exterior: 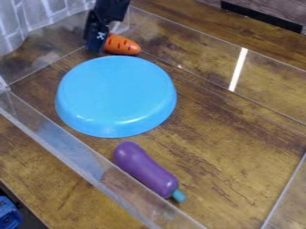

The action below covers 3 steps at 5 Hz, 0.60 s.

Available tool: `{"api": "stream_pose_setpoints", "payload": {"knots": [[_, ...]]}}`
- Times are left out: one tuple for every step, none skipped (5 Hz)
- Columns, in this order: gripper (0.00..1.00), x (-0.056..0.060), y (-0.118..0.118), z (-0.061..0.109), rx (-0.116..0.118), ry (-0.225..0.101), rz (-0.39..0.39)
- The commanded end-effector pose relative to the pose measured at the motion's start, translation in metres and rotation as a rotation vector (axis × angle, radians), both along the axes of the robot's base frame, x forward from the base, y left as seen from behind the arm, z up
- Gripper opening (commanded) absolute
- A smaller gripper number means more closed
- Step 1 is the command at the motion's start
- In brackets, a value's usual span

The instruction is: Move the carrot to the right side

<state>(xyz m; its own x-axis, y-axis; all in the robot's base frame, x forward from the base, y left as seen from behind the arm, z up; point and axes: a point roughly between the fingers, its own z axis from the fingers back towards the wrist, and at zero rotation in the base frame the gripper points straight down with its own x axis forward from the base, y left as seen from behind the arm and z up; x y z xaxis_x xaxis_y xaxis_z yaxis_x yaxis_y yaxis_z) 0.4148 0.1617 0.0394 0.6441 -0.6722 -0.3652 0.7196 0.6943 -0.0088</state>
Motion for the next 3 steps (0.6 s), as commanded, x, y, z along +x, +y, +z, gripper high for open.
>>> {"api": "stream_pose_setpoints", "payload": {"knots": [[1.00,0.010,-0.005,0.017,0.020,-0.048,-0.089],[1.00,0.014,-0.007,-0.001,0.018,-0.049,-0.105],[1.00,0.018,-0.008,-0.009,0.016,-0.050,-0.115]]}}
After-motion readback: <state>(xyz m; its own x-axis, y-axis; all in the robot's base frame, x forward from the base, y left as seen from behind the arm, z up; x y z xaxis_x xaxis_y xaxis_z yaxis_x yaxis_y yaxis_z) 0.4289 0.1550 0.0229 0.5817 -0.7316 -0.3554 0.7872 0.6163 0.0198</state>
